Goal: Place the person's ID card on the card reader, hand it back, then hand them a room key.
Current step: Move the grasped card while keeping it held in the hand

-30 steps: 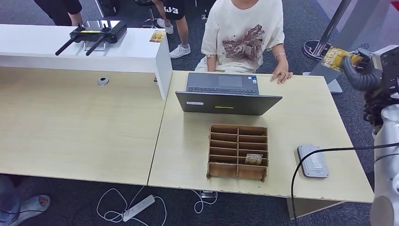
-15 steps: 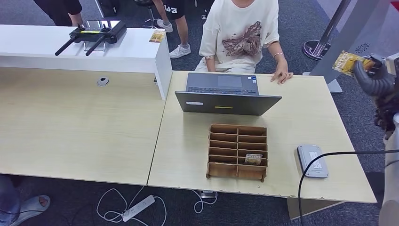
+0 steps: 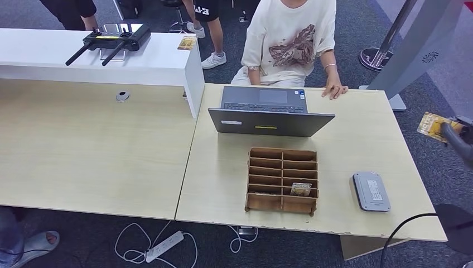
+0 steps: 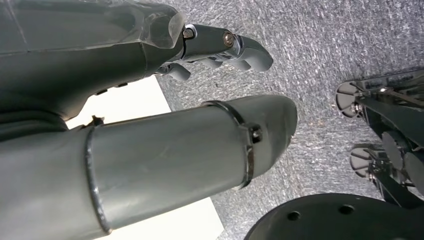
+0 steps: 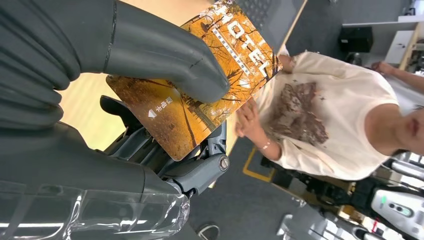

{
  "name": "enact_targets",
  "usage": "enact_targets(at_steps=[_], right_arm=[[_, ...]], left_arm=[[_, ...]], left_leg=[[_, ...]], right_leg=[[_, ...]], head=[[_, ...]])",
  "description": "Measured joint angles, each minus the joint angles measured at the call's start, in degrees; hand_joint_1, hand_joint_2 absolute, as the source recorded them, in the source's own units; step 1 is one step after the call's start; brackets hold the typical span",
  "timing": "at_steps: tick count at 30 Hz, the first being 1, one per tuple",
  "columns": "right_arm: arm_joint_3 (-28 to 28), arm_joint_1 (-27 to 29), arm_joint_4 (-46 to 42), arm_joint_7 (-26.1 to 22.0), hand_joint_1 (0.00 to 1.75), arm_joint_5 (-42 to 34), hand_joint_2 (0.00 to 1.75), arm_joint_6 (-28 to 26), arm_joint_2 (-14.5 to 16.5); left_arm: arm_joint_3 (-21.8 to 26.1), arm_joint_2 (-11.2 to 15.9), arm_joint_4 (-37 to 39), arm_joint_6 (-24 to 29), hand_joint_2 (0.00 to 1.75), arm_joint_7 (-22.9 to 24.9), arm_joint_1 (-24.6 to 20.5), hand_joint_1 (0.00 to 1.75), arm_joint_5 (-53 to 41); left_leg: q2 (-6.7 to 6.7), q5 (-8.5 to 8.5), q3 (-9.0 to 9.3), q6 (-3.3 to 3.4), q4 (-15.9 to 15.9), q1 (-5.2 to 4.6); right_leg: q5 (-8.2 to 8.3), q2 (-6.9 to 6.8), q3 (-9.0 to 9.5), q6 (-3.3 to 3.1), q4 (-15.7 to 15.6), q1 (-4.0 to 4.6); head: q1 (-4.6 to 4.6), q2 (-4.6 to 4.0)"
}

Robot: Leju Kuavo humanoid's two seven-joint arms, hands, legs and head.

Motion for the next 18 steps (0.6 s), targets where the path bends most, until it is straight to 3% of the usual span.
enact_targets(at_steps=[11, 18], right_arm=[[0.3, 1.6, 2.7, -1.0, 1.75, 0.0, 1.75, 1.4, -0.4], [3.3, 1.9, 3.1, -1.4, 1.75, 2.3, 1.75, 1.1, -0.4]], left_arm=[[0.1, -0.1, 0.0, 0.0, 0.00, -0.6, 0.1, 0.00, 0.6], [0.1, 0.0, 0.0, -0.4, 0.00, -0.6, 0.1, 0.00, 0.3]], left_leg=[[0.02, 0.01, 0.00, 0.00, 0.0, 0.01], [0.02, 0.01, -0.02, 0.00, 0.0, 0.00]], right_leg=[[0.00, 0.02, -0.01, 0.00, 0.0, 0.02], [0.00, 0.02, -0.01, 0.00, 0.0, 0.01]], head=[[0.00, 0.00], [0.00, 0.00]])
